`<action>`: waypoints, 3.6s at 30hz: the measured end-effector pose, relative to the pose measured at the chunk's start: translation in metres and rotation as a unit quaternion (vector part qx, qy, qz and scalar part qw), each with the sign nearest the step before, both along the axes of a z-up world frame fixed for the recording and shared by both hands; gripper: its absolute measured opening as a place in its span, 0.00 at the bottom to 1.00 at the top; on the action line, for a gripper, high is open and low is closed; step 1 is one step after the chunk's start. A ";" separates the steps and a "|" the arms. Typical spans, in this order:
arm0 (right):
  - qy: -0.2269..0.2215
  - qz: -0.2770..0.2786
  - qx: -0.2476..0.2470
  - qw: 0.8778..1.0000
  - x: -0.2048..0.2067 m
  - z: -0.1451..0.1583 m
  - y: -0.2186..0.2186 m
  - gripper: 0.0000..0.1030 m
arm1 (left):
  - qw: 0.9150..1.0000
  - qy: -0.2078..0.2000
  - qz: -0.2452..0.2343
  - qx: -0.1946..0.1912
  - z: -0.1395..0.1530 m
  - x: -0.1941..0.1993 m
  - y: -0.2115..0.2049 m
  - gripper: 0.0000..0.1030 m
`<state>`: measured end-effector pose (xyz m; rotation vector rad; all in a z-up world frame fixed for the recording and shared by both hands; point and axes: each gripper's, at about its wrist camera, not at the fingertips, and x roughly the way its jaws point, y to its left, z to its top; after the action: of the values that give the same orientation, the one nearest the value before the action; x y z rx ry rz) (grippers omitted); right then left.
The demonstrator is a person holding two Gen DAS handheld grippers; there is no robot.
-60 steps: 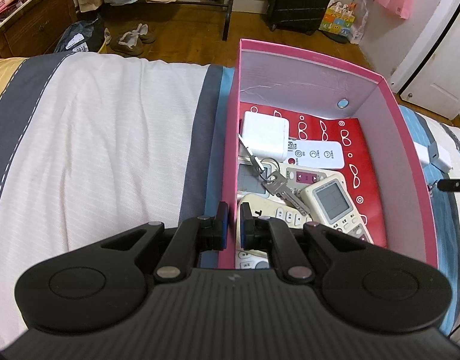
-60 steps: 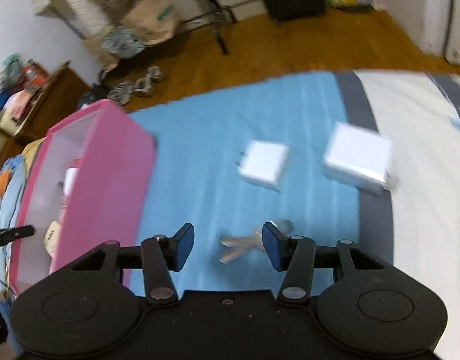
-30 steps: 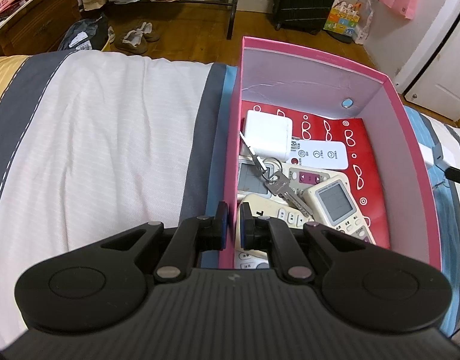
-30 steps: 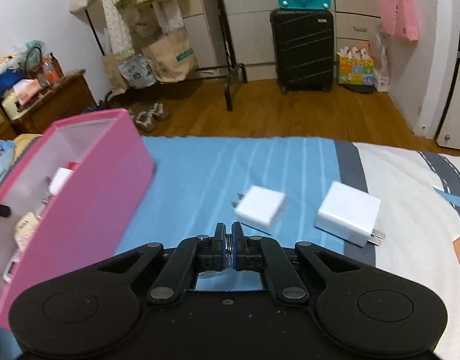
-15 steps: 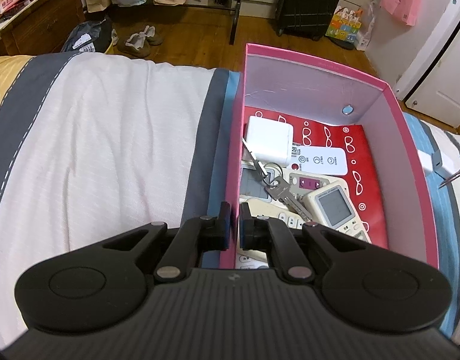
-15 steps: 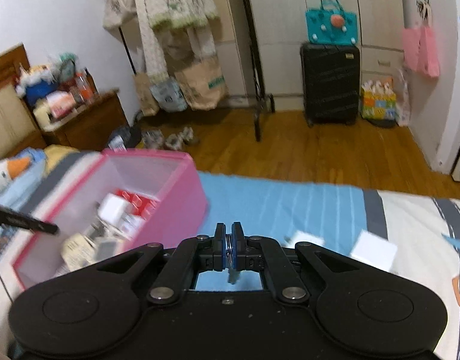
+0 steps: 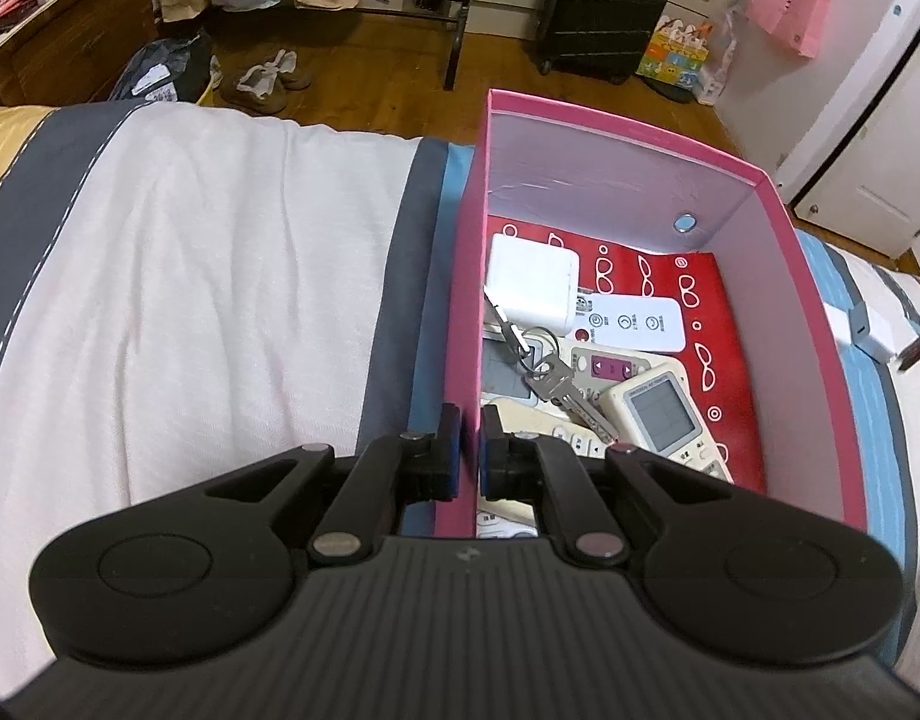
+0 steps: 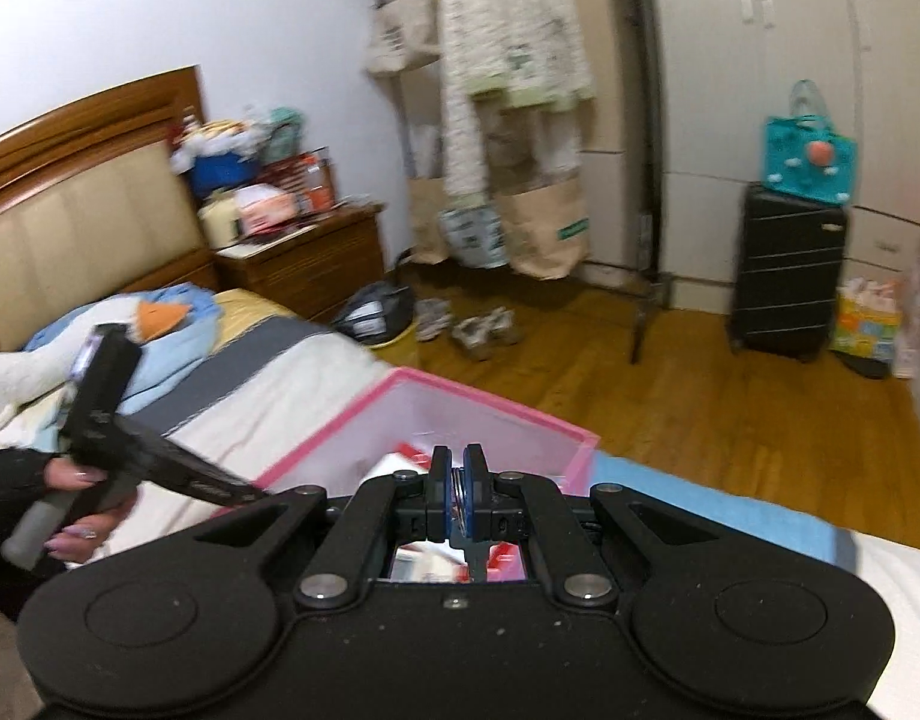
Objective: Organize rigid objects
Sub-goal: 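Carry the keys into the pink box and release them with the right tool, then move the right tool to the small white charger cube and grasp it, then carry the small white charger into the pink box and open the right tool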
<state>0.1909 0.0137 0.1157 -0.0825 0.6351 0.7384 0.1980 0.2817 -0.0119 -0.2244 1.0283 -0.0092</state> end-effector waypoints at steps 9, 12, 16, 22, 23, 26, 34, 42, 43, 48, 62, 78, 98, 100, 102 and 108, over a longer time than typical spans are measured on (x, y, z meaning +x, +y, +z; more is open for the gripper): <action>0.027 0.066 -0.041 0.997 0.013 -0.027 0.046 0.06 | 1.000 -0.003 -0.010 0.000 -0.001 0.000 0.001 0.05; 0.030 0.078 -0.057 0.995 0.027 -0.038 0.060 0.06 | 1.000 -0.004 -0.010 0.000 -0.001 0.000 0.001 0.05; 0.042 0.094 -0.093 0.990 0.049 -0.052 0.077 0.06 | 1.000 -0.004 -0.012 -0.003 -0.001 0.001 0.003 0.05; 0.084 0.107 -0.129 0.982 0.076 -0.077 0.099 0.06 | 1.000 -0.007 -0.017 -0.006 -0.003 0.001 0.003 0.05; 0.086 0.107 -0.134 0.981 0.080 -0.081 0.102 0.06 | 1.000 -0.008 -0.018 -0.004 -0.003 0.001 0.002 0.05; 0.093 0.106 -0.146 0.979 0.090 -0.088 0.111 0.06 | 1.000 -0.010 -0.020 0.000 -0.004 0.000 0.001 0.05; 0.142 0.065 -0.113 0.981 0.117 -0.099 0.112 0.13 | 1.000 -0.007 -0.021 0.000 -0.003 0.002 0.000 0.05; 0.133 0.016 -0.027 0.991 0.107 -0.055 0.057 0.17 | 1.000 -0.009 -0.018 -0.001 -0.002 0.002 0.001 0.05; 0.132 0.010 -0.018 0.991 0.104 -0.048 0.045 0.19 | 1.000 -0.008 -0.017 -0.001 -0.001 0.002 0.000 0.05; 0.110 -0.016 -0.014 0.994 0.090 -0.020 -0.008 0.27 | 1.000 -0.005 -0.015 0.002 0.001 0.004 -0.001 0.05; 0.158 -0.110 -0.010 0.981 0.074 -0.053 -0.130 0.44 | 1.000 0.004 -0.005 0.022 0.004 0.006 -0.008 0.05; 0.033 0.030 -0.265 0.963 0.085 -0.142 -0.093 0.56 | 0.999 0.015 -0.007 0.034 -0.003 0.009 -0.013 0.05; 0.159 0.050 -0.305 0.938 0.146 -0.159 -0.075 0.51 | 0.999 0.018 -0.008 0.028 -0.007 0.012 -0.013 0.05; 0.158 0.021 -0.284 0.946 0.140 -0.156 -0.078 0.51 | 0.999 0.018 -0.007 0.027 -0.006 0.012 -0.012 0.05; 0.144 0.011 -0.260 0.955 0.131 -0.148 -0.077 0.51 | 1.000 0.018 -0.006 0.025 -0.006 0.012 -0.011 0.05; 0.093 0.040 -0.211 0.972 0.091 -0.100 -0.056 0.51 | 1.000 0.026 0.005 0.005 -0.006 0.013 -0.005 0.05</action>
<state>0.2817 -0.0427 0.0156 -0.4370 0.9671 0.6826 0.2106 0.2767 -0.0184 -0.2220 1.0790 0.0096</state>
